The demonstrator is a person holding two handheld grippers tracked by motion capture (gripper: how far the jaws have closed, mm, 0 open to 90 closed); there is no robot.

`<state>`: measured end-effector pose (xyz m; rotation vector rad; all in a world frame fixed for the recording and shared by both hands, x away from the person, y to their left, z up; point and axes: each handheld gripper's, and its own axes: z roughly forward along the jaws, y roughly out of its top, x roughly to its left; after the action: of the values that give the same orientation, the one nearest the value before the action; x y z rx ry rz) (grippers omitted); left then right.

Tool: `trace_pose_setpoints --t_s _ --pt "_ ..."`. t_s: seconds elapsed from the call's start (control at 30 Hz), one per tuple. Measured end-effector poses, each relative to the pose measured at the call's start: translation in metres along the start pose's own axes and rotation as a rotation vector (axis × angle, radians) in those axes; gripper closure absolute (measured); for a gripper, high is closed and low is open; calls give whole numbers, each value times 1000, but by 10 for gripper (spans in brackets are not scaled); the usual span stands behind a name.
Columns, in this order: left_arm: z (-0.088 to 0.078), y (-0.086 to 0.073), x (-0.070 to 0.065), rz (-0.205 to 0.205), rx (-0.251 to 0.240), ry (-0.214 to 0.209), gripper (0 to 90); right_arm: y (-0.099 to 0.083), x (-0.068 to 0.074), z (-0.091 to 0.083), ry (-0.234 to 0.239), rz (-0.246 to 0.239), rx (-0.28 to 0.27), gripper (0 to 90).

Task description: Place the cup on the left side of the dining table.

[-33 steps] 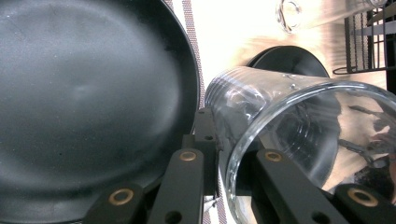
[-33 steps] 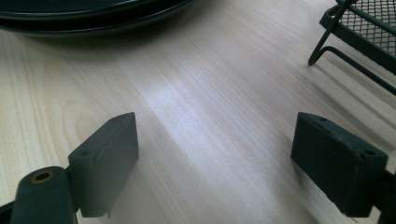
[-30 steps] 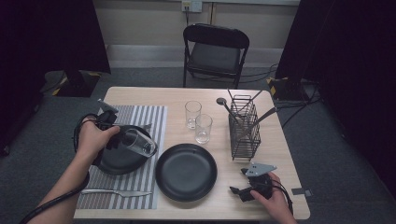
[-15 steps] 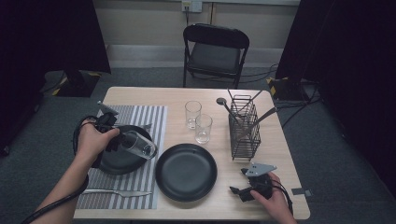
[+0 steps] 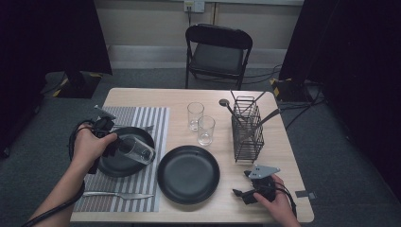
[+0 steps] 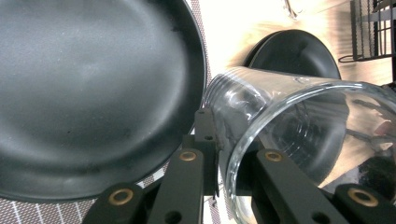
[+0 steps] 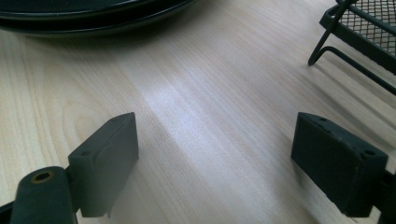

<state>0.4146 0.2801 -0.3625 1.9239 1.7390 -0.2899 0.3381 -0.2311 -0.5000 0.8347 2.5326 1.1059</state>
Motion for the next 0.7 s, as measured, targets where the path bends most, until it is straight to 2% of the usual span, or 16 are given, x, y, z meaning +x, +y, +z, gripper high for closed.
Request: trace_pose_setpoints --t_s 0.1,0.17,0.23,0.3,0.47,0.5,0.57,0.67,0.7 --pt "-2 -2 -1 2 -4 11 848 0 0 0 0 0 0 140" --pt "-3 -3 0 10 -1 -1 849 0 0 0 0 -1 0 140" --pt "-4 -5 0 -4 -1 -3 849 0 0 0 0 0 0 140" --pt "-4 -7 2 8 4 0 849 0 0 0 0 -1 0 139" --pt "-3 -12 4 -11 2 -6 849 0 0 0 1 0 1 140" --pt "-3 -12 5 -4 6 5 849 0 0 0 0 0 0 140" --pt "-3 -14 6 -7 3 -8 849 0 0 0 0 0 0 139" --pt "-3 -15 8 6 14 7 848 0 0 0 1 0 0 140" --pt "-2 -16 7 -4 11 2 848 0 0 0 0 0 0 139"
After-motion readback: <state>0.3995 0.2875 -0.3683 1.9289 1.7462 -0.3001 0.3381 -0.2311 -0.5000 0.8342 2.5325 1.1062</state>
